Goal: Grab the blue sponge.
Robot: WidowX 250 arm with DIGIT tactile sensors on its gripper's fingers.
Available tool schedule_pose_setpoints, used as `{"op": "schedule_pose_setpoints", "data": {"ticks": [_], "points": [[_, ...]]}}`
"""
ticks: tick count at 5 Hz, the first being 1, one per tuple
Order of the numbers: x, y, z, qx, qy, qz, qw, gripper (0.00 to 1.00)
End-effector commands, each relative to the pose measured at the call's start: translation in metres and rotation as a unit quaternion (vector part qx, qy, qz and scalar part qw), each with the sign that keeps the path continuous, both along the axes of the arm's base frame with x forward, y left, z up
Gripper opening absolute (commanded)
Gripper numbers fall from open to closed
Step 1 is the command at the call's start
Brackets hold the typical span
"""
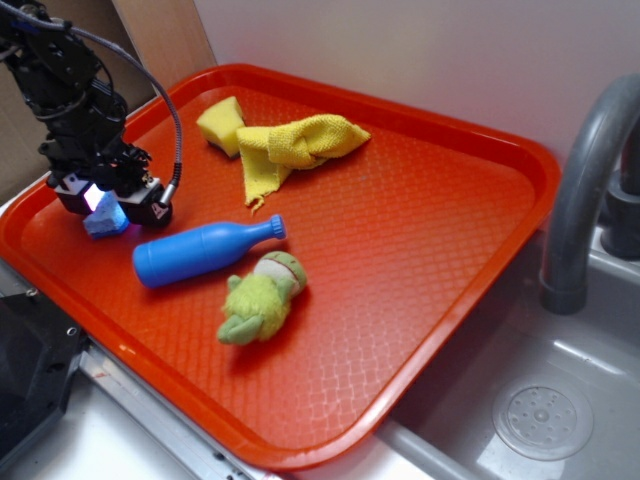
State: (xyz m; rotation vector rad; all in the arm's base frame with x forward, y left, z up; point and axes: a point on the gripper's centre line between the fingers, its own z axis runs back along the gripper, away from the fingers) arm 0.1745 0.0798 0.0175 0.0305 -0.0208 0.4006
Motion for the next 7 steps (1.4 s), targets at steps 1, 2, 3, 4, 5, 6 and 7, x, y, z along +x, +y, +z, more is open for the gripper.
{"op": "schedule_pose_setpoints", "data": {"ticks": [1,2,3,4,5,6,7], "points": [[-0.007,0.012,0.001,0.001,-0.007,0.012,1.0,0.0],[-0.004,0.012,0.012,0.005,-0.003,-0.014,1.0,0.0],[0.005,0.0,0.043,-0.009,-0.004,-0.082,0.997,0.0],[0.018,-0.045,0.093,-0.028,0.009,-0.206,0.978,0.0],[0.011,-0.081,0.145,-0.044,-0.008,-0.288,0.956,0.0],[-0.004,-0.113,0.195,-0.051,-0.039,-0.314,0.947,0.0],[-0.015,-0.129,0.208,-0.068,-0.042,-0.296,0.952,0.0]]}}
